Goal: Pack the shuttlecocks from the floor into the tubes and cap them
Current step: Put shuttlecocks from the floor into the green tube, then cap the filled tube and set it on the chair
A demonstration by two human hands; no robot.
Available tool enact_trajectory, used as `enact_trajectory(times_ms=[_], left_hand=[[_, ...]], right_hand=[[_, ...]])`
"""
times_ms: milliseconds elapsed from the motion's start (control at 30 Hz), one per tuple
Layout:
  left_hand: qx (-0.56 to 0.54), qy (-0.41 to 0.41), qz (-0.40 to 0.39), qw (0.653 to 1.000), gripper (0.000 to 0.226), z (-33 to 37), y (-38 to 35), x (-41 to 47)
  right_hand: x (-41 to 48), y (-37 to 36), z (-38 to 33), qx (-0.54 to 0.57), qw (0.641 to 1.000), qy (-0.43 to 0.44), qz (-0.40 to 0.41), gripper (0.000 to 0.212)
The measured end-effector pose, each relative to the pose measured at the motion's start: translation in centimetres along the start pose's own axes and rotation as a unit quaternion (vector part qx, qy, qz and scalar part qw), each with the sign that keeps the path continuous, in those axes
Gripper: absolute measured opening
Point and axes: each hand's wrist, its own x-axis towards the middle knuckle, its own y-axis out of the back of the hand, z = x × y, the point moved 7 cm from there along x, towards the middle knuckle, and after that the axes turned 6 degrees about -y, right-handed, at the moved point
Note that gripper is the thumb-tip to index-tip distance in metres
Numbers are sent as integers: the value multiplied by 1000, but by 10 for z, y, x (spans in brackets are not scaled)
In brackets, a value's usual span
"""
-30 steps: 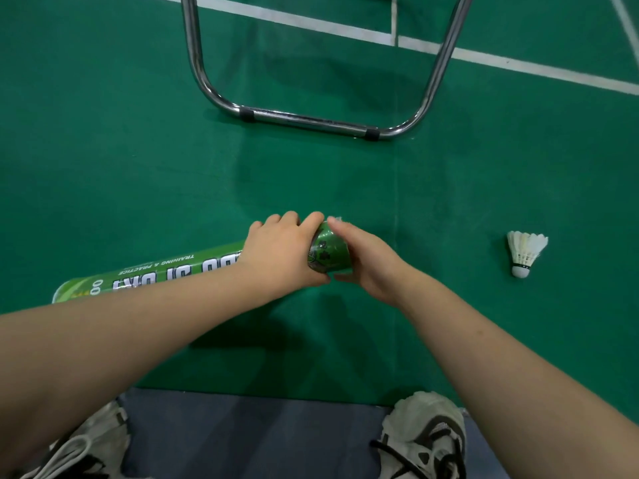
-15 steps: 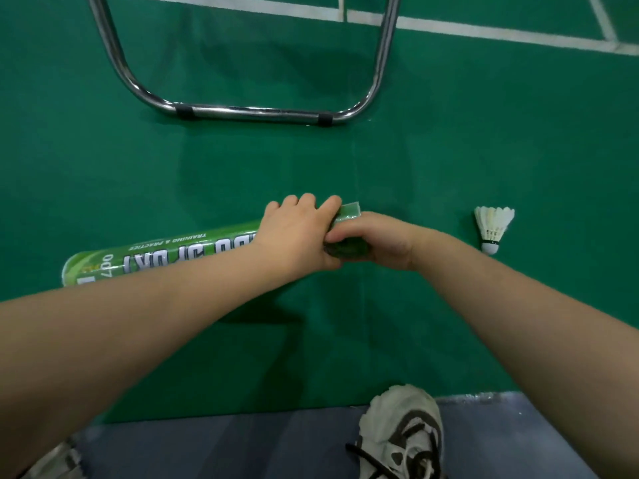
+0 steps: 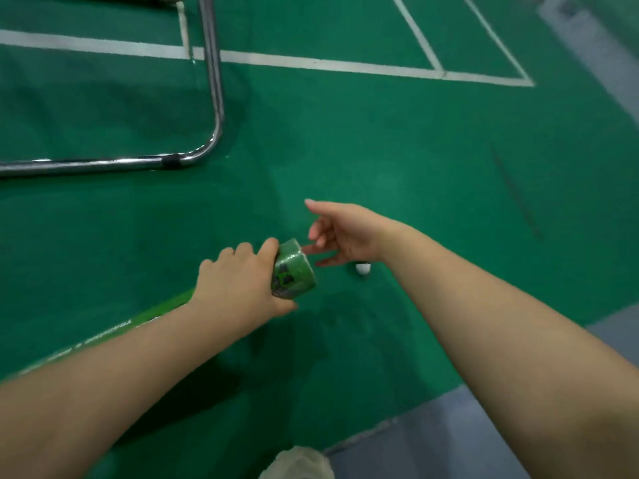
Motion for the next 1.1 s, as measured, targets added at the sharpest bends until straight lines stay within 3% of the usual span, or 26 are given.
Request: enact_trajectory(times_ms=[67, 133, 233, 333, 400, 500, 633, 1000, 1100], left_hand=[[21, -6, -9, 1000, 78, 6, -6, 4], [32, -5, -14, 999, 79, 8, -11, 6], [37, 1, -17, 999, 82, 10, -13, 8], [38, 2, -24, 999, 83, 13, -15, 9], [40, 1, -27, 999, 81, 14, -15, 8], [40, 2, -27, 999, 81, 14, -14, 2], [22, 25, -16, 999, 80, 5, -10, -15], [-15, 110, 52, 993, 75, -58, 28, -72], [-52, 129, 85, 987, 74, -79, 43, -98]], right_hand=[[9, 53, 2, 74, 977, 39, 199, 42], [9, 91, 14, 110, 926, 54, 358, 37], [11, 106, 31, 17, 887, 47, 458, 17], [28, 95, 44, -183, 887, 14, 424, 45], [35, 87, 50, -215, 893, 30, 395, 48], [26, 83, 53, -191, 884, 81, 419, 27], [3, 67, 51, -76, 877, 146, 451, 18], [-58, -45, -20, 24, 866, 358, 347, 48], [-84, -108, -50, -38, 869, 411, 274, 51]])
